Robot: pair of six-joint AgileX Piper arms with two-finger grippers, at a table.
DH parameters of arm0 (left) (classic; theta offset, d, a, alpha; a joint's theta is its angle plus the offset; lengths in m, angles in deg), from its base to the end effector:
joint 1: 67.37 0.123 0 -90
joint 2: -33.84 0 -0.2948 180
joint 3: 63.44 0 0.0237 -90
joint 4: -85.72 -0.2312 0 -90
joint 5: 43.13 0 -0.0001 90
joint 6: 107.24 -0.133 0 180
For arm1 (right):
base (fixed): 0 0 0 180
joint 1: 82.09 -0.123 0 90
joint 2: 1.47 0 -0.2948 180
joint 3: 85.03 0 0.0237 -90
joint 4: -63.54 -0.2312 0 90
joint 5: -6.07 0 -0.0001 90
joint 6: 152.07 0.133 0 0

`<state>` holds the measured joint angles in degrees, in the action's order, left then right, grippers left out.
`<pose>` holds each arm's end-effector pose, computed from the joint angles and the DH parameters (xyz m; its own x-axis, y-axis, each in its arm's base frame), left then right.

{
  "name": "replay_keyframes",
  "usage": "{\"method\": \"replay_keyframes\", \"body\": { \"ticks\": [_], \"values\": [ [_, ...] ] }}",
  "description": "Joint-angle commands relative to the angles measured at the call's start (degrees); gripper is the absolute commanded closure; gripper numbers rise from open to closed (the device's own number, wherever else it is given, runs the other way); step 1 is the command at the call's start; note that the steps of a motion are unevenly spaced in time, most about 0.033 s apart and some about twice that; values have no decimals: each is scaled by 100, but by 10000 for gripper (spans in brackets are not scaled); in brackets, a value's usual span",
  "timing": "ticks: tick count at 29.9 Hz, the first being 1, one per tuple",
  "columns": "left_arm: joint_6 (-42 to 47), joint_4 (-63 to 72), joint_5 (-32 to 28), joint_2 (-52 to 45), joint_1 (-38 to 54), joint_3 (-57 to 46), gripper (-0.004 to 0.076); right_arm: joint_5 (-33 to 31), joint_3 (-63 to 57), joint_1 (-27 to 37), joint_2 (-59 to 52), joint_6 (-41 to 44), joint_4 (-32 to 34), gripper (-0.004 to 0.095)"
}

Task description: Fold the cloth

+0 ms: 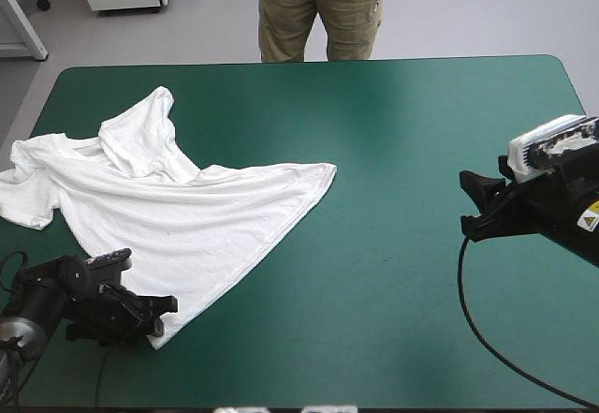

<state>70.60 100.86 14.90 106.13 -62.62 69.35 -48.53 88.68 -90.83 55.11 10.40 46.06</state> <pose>0.1328 -0.0186 0.1811 -0.9823 -0.1838 -0.0356 -0.1712 0.9589 -0.2261 0.1416 0.0547 0.4386 -0.3870 -0.1823 -0.9039 -0.4162 0.9092 -0.0052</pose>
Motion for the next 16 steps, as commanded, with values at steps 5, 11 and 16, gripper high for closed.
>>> {"method": "replay_keyframes", "body": {
  "ticks": [5, 11, 16],
  "values": [
    [-57, 323, -339, 33, -17, -138, 619, 440, 129, -14, 6, -49, -113, 399],
    [-47, 346, -735, 276, -17, -138, 724, 428, 129, -14, 6, -63, -113, 399],
    [-208, 380, -792, 635, -17, -126, 733, 433, 129, -14, 6, -69, -101, 399]
  ]
}}
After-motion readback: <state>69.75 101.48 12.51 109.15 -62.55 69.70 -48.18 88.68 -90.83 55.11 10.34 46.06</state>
